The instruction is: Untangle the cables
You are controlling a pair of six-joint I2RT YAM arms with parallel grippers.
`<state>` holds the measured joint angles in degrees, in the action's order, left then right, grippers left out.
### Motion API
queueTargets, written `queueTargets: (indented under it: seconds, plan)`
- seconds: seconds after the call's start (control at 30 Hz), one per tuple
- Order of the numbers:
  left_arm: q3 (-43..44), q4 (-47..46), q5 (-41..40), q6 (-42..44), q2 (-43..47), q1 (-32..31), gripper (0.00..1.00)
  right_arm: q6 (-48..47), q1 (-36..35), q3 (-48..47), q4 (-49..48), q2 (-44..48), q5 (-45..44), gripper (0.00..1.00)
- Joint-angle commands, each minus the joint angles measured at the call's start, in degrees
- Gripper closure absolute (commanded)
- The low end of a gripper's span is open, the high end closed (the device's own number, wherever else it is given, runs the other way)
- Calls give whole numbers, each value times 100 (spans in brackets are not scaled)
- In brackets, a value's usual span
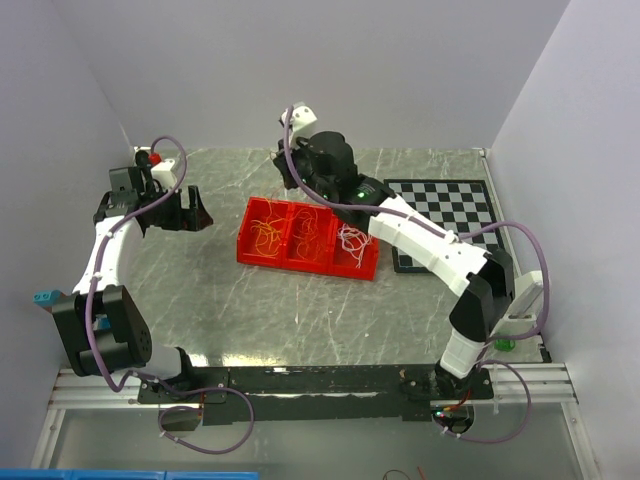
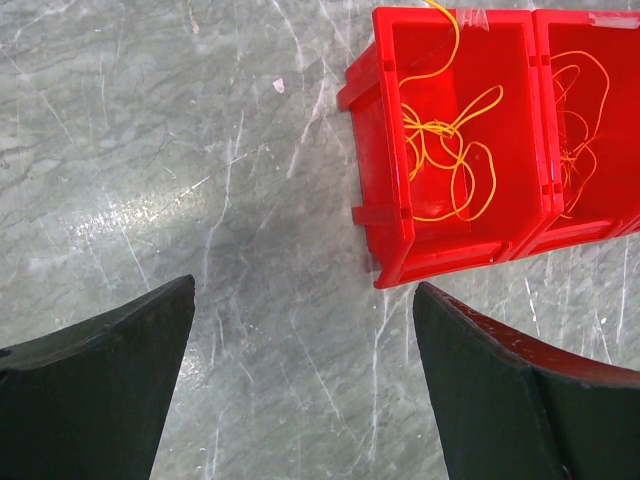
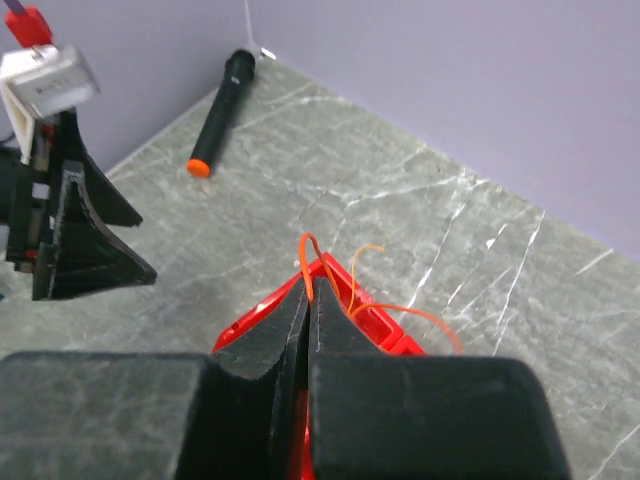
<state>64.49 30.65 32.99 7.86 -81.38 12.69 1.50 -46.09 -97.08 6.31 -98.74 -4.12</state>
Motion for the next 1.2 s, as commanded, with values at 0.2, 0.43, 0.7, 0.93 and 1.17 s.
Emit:
queueTargets:
  seconds: [0.2,0.43,0.7,0.93,1.17]
  plan:
    - [-94,-112,58,76,114,41,6,70,47,646,-446,171,-133,100]
    - [-77,-139,111,76,35,32,6,237,100,734,-455,-5,-98,100]
    - [-147,-174,111,146,-18,67,6,465,126,909,-551,-163,-98,100]
    - [-156,-183,120,172,-26,94,6,746,144,1638,-859,-32,-317,100]
    - [-121,-174,163,137,-44,102,6,1116,179,2394,-999,162,-388,100]
